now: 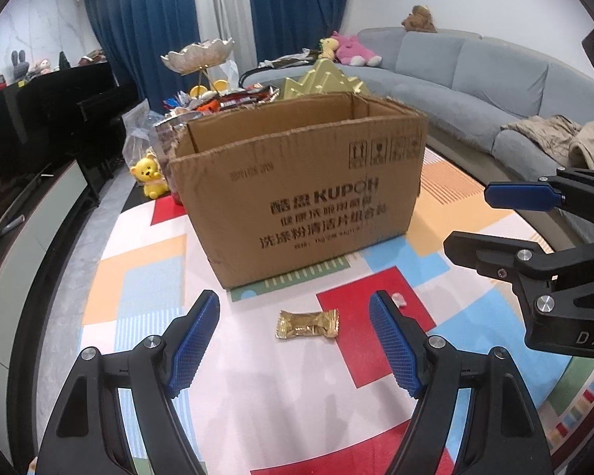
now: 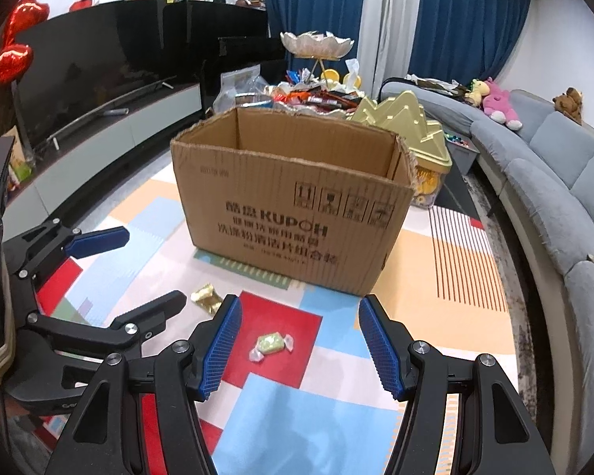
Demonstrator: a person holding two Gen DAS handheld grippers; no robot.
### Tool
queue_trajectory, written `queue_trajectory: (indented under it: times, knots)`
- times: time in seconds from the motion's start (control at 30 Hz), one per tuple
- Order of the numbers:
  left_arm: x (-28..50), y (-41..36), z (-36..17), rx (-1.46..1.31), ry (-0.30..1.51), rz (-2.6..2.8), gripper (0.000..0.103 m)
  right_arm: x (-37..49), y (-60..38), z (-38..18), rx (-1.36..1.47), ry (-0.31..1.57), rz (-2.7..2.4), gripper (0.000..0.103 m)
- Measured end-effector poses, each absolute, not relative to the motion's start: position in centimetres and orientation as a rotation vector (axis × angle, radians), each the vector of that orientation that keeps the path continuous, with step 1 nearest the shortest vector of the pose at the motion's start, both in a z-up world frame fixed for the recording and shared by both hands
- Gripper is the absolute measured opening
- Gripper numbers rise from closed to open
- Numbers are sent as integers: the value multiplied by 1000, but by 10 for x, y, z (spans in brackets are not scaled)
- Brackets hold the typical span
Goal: Organize snacks
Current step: 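Lower both open grippers around the gold rectangular candy and the light-green candy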
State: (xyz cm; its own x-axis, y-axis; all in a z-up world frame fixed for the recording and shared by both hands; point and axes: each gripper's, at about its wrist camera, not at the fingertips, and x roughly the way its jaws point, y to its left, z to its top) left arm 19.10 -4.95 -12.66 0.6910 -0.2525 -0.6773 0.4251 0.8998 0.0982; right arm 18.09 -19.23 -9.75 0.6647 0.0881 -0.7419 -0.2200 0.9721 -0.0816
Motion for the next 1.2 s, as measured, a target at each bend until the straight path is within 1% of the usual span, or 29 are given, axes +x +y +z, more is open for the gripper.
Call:
queue_trajectory:
  times: [0.73,1.2]
  knots:
    - [210,-52,-174,304,786,-440,77,194,-185,-162,-222,918,280,62]
    - [228,-54,-195,303,828,-419,76,214,-189,-194,-191,972,327,62]
